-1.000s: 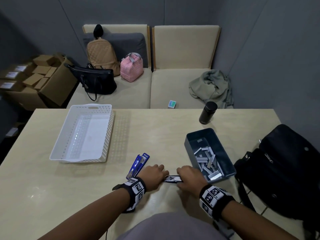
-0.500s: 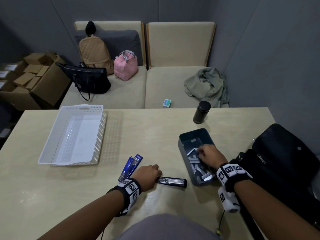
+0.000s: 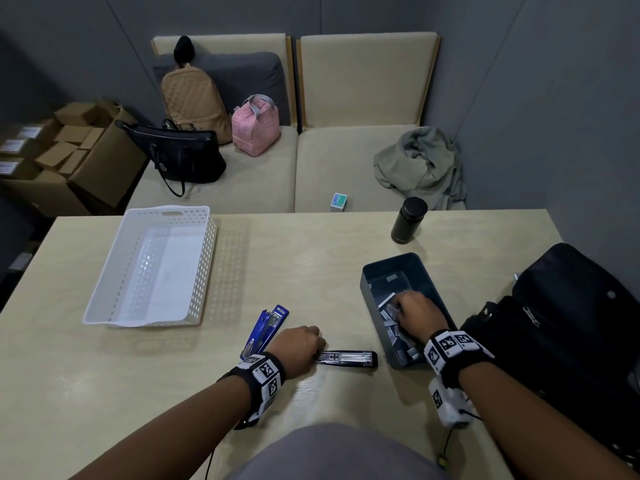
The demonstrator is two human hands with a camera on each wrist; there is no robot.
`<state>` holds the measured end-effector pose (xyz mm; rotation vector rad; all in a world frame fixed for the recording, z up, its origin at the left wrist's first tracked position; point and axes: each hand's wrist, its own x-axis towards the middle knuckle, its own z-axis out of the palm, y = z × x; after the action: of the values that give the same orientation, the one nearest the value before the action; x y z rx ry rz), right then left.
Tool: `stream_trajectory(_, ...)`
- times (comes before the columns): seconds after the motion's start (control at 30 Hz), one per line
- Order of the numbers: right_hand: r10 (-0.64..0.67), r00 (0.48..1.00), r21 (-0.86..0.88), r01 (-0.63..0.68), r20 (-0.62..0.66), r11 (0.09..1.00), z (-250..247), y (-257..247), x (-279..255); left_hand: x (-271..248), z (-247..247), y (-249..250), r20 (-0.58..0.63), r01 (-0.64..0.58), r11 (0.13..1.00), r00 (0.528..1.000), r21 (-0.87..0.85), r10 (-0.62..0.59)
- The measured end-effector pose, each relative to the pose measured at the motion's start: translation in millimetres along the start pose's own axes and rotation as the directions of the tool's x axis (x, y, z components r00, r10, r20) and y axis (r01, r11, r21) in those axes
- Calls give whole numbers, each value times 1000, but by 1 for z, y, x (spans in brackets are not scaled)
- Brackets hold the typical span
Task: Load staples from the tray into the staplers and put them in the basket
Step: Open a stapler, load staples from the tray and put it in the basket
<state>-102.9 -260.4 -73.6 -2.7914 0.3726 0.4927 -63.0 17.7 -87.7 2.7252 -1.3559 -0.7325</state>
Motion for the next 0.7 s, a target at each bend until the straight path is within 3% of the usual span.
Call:
stream_trajectory(0.2, 83, 984, 332, -25, -160, 943, -24, -8, -8, -2, 2, -1, -22, -5, 1000, 1000, -20, 4)
stream_trajectory(0.33, -5, 988, 526, 86, -154, 846, -44, -33, -19, -4, 3, 0, -34, -8, 1000, 999, -7, 8)
stream_trajectory(0.47, -133, 982, 534, 185, -136, 825, -44, -67, -35, -9, 6, -2, -49, -2, 1000, 999, -13, 1)
stream_trajectory(0.6, -287, 957, 482, 263, -25, 836, -21, -89, -45, -17, 6, -5, -48, -4, 1000, 999, -9, 3)
stream_trajectory(0.7, -321, 945, 445, 258, 69, 857, -2, -99, -54, -22, 5, -5, -29, 5, 1000, 1000, 20, -4)
